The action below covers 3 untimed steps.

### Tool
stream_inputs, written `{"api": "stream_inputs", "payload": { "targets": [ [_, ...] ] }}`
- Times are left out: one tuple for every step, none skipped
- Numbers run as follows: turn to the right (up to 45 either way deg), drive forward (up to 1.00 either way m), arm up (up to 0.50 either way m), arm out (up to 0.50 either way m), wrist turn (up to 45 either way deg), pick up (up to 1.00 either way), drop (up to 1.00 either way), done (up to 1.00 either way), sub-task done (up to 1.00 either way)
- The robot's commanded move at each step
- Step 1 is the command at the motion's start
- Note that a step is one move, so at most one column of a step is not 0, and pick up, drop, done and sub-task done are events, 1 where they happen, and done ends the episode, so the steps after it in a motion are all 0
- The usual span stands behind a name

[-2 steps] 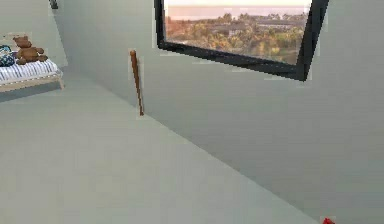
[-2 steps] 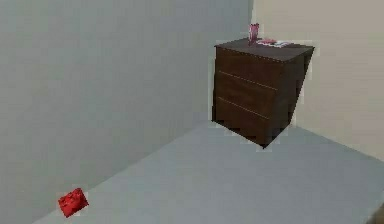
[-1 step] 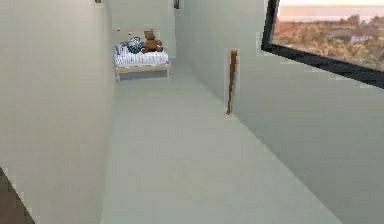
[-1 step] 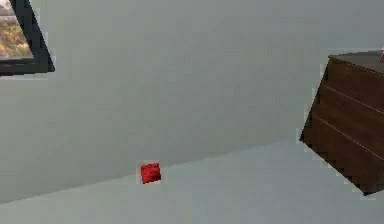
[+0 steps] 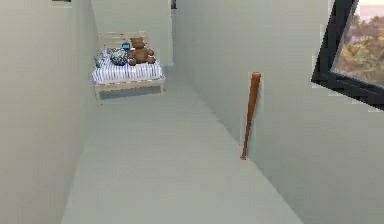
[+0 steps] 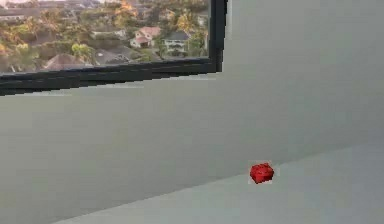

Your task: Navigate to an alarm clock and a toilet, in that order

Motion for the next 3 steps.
{"api": "stream_inputs", "payload": {
  "targets": [
    [0.0,1.00,0.00,0.00,0.0,0.00,0.00,0.00,0.00],
    [0.0,1.00,0.00,0.00,0.0,0.00,0.00,0.00,0.00],
    [-3.0,0.00,0.00,0.00,0.0,0.00,0.00,0.00,0.00]
  ]
}}
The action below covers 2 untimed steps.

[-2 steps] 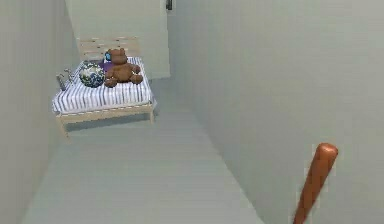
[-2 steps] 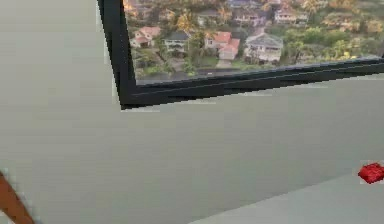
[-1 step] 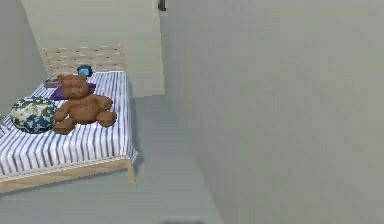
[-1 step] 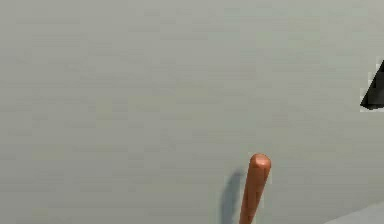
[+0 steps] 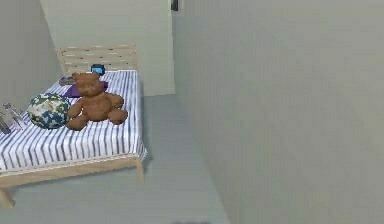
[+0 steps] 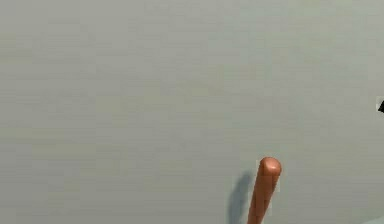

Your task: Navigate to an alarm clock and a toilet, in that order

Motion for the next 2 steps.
{"api": "stream_inputs", "payload": {
  "targets": [
    [0.0,1.00,0.00,0.00,0.0,0.00,0.00,0.00,0.00],
    [0.0,0.30,0.00,0.00,0.0,0.00,0.00,0.00,0.00]
  ]
}}
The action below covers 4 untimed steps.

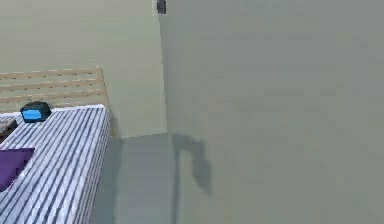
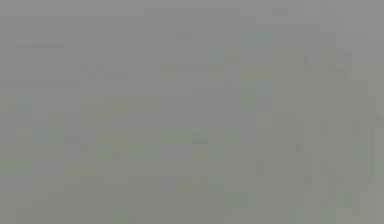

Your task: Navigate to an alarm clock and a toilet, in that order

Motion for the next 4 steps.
{"api": "stream_inputs", "payload": {
  "targets": [
    [-18.0,0.00,0.00,0.00,0.0,0.00,0.00,0.00,0.00],
    [0.0,1.00,0.00,0.00,0.0,0.00,0.00,0.00,0.00],
    [-9.0,0.00,0.00,0.00,0.0,0.00,0.00,0.00,0.00],
    [0.0,0.20,0.00,0.00,0.0,0.00,0.00,0.00,0.00]
  ]
}}
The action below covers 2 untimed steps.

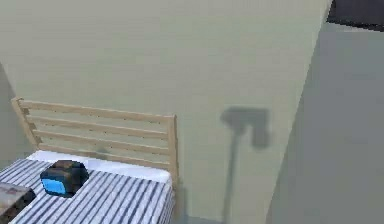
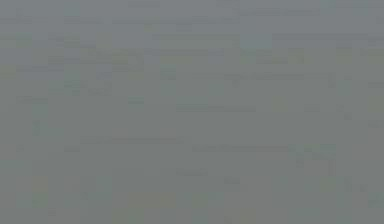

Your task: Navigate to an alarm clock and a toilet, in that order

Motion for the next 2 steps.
{"api": "stream_inputs", "payload": {
  "targets": [
    [-39.0,0.00,0.00,0.00,0.0,0.00,0.00,0.00,0.00],
    [0.0,0.00,0.00,0.00,0.0,0.00,0.00,0.00,1.00]
  ]
}}
